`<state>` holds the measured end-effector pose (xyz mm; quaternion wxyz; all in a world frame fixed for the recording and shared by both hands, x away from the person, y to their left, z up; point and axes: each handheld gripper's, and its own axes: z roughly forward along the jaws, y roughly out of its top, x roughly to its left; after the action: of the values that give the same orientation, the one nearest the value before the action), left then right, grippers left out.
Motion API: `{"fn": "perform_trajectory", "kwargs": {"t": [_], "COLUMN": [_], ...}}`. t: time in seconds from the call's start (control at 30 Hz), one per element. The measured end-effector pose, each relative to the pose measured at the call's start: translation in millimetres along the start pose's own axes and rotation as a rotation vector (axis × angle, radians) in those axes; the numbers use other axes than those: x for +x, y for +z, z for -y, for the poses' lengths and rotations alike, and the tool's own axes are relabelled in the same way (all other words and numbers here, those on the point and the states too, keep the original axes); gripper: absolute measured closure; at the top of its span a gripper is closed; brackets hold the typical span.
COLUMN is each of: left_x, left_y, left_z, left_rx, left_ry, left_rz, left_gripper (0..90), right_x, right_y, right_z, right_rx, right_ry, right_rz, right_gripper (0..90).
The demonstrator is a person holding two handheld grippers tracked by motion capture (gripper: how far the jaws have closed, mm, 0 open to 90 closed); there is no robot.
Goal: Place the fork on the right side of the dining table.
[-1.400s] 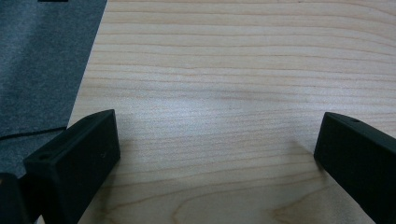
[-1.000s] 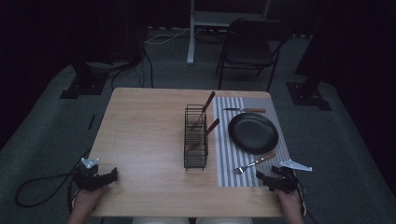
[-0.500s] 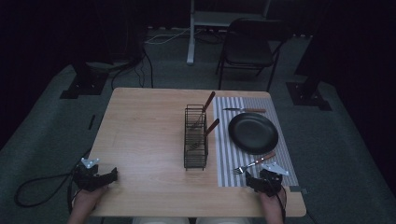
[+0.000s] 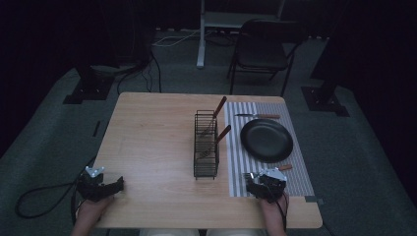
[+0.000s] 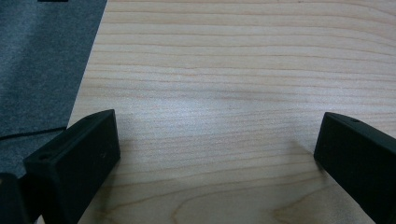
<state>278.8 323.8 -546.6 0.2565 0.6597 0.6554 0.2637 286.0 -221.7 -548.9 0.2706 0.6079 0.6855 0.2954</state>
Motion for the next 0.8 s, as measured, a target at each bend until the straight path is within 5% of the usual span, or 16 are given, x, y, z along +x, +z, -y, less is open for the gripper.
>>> {"fn": "perform_trajectory", "kwargs": {"t": [0.47,0.8], "left_x": [0.0,0.0], "left_y": [0.0,0.0], "left_z": [0.0,0.0], "left_rx": [0.000,0.000], "left_ry": [0.000,-0.001], "left_rz": [0.000,0.000], "left_gripper": [0.6,0.6], "right_x": [8.3,-4.3], "right_y": [15.3,0.0], "right_z": [-14.0,-2.2], "right_rx": [0.012,-0.023], "right_ry": [0.030,0.031], "right_rz": [0.006,-0.040], "right_gripper": [12.0,12.0]}}
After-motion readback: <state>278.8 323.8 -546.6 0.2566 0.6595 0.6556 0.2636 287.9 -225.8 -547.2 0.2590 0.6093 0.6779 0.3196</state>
